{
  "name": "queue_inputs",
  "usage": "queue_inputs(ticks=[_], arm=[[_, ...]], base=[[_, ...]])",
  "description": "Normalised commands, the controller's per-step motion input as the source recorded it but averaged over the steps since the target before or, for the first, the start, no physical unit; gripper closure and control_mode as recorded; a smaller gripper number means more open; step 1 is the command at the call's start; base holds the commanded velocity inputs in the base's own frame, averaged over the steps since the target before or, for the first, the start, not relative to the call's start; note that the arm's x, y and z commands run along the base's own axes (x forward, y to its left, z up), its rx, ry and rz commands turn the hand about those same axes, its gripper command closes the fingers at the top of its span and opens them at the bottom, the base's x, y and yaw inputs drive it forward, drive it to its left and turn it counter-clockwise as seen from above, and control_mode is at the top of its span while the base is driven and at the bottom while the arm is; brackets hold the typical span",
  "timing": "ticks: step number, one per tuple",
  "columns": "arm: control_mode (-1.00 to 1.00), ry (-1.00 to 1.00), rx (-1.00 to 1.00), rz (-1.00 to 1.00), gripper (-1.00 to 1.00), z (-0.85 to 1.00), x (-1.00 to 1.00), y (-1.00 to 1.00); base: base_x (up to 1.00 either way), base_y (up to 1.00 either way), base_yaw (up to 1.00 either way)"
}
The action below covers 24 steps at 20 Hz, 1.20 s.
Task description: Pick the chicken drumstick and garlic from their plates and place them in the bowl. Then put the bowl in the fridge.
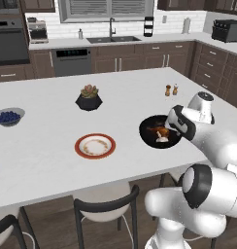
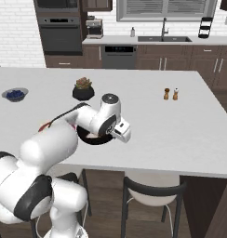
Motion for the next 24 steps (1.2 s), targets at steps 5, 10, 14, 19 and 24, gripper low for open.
queue_inputs(ticks=[5, 10, 14, 19, 24], arm=[[-1.0, -0.05, 0.21, -0.27, 1.0, 0.7, -0.56, -0.16], [-1.0, 0.03, 0.05, -0.1, 1.0, 0.01, -0.04, -0.1], [1.0, 0.0, 0.0, 0.0, 1.0, 0.0, -0.11, 0.0], [1.0, 0.0, 0.0, 0.0, 1.0, 0.0, 0.0, 0.0], [1.0, 0.0, 0.0, 0.0, 1.0, 0.0, 0.0, 0.0]], base=[[0.0, 0.0, 0.0], [0.0, 0.0, 0.0], [-0.75, -0.28, -0.08], [-1.0, -0.26, -0.51], [-0.37, -0.07, -0.89]])
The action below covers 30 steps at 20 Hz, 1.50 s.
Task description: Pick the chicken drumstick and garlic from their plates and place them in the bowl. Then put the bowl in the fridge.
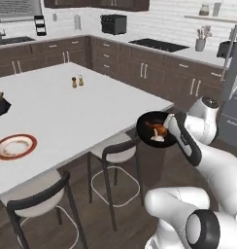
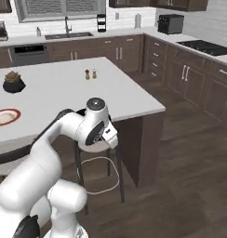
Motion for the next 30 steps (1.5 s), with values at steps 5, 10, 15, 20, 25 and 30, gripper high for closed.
queue_inputs(ticks=[5, 10, 15, 20, 25, 30], arm=[[1.0, 0.0, 0.0, 0.0, 1.0, 0.0, 0.0, 0.0], [1.0, 0.0, 0.0, 0.0, 1.0, 0.0, 0.0, 0.0], [1.0, 0.0, 0.0, 0.0, 1.0, 0.0, 0.0, 0.0], [1.0, 0.0, 0.0, 0.0, 1.0, 0.0, 0.0, 0.0], [1.0, 0.0, 0.0, 0.0, 1.0, 0.0, 0.0, 0.0], [1.0, 0.0, 0.0, 0.0, 1.0, 0.0, 0.0, 0.0]], base=[[0.0, -0.29, -0.99], [0.51, -0.45, -0.82], [1.0, -0.01, -0.2], [1.0, 0.33, -0.06], [1.0, 0.52, -0.15], [1.0, 0.01, -0.35]])
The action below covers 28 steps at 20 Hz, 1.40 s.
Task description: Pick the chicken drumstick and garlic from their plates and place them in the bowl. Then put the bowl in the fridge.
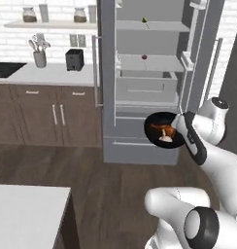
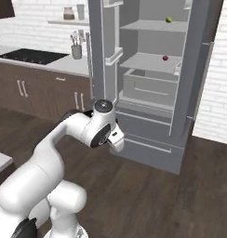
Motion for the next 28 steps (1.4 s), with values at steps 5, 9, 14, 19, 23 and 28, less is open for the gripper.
queue_inputs(ticks=[5, 9, 14, 19, 23, 28], arm=[[1.0, 0.0, 0.0, 0.0, 1.0, 0.0, 0.0, 0.0], [1.0, 0.0, 0.0, 0.0, 1.0, 0.0, 0.0, 0.0], [1.0, 0.0, 0.0, 0.0, 1.0, 0.0, 0.0, 0.0], [1.0, 0.0, 0.0, 0.0, 1.0, 0.0, 0.0, 0.0], [1.0, 0.0, 0.0, 0.0, 1.0, 0.0, 0.0, 0.0], [1.0, 0.0, 0.0, 0.0, 1.0, 0.0, 0.0, 0.0]], base=[[1.0, 0.19, -0.41], [1.0, 0.62, -0.29], [0.99, 0.5, -0.03], [0.97, -0.24, -0.02], [0.99, 0.0, -0.05], [0.94, -0.19, -0.01]])
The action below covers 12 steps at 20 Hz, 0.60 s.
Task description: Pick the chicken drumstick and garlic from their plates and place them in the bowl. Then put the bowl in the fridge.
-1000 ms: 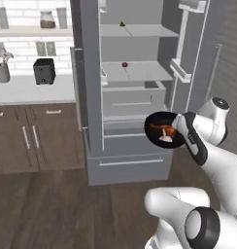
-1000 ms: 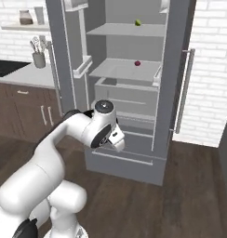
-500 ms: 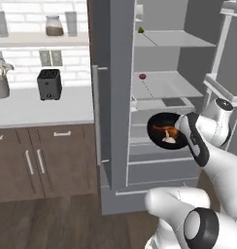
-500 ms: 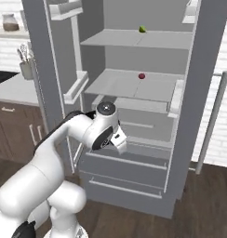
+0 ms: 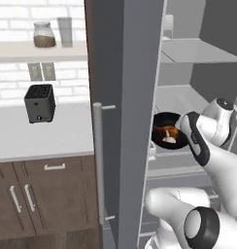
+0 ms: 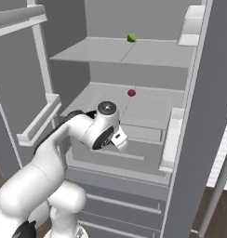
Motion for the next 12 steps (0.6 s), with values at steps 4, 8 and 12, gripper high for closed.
queue_inputs(ticks=[4, 8, 12], arm=[[-1.0, 0.0, 0.0, 0.0, 1.0, 0.14, 0.07, -0.09], [-1.0, -0.05, 0.0, -0.01, 1.0, 0.37, 0.21, -0.12], [-1.0, -0.02, 0.02, 0.0, 1.0, 0.02, 0.76, -0.2]], base=[[0.34, -0.01, 0.0], [0.0, 0.0, 0.0], [0.0, 0.0, 0.0]])
